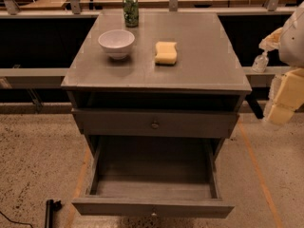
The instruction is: Place sponge into middle drawer
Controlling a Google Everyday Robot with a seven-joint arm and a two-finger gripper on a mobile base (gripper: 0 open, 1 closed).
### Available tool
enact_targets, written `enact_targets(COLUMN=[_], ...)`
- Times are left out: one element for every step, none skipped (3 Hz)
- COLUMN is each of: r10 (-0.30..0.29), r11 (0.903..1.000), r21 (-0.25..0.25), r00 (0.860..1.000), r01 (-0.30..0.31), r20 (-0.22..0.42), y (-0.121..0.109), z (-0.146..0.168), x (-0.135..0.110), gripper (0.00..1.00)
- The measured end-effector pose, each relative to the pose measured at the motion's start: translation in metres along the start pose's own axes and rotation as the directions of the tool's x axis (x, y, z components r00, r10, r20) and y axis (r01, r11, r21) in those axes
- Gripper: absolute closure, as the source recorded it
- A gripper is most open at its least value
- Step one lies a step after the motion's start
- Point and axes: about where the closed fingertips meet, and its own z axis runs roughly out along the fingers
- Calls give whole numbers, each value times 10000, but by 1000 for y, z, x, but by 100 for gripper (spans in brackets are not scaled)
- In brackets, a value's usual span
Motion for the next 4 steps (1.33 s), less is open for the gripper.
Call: enact_targets(r10=[-4, -446, -2307, -4020], r11=[10000, 9976, 9654, 9117], r21=[7, 523, 1155, 741], r00=[10000, 9989, 9722, 9146], r01=[4, 452, 2339, 4042], r20=[0, -128, -402, -436], y=[0, -13, -71, -112], z=[0, 0, 9, 18], x=[0, -2, -7, -17], gripper=[0, 0, 0, 0])
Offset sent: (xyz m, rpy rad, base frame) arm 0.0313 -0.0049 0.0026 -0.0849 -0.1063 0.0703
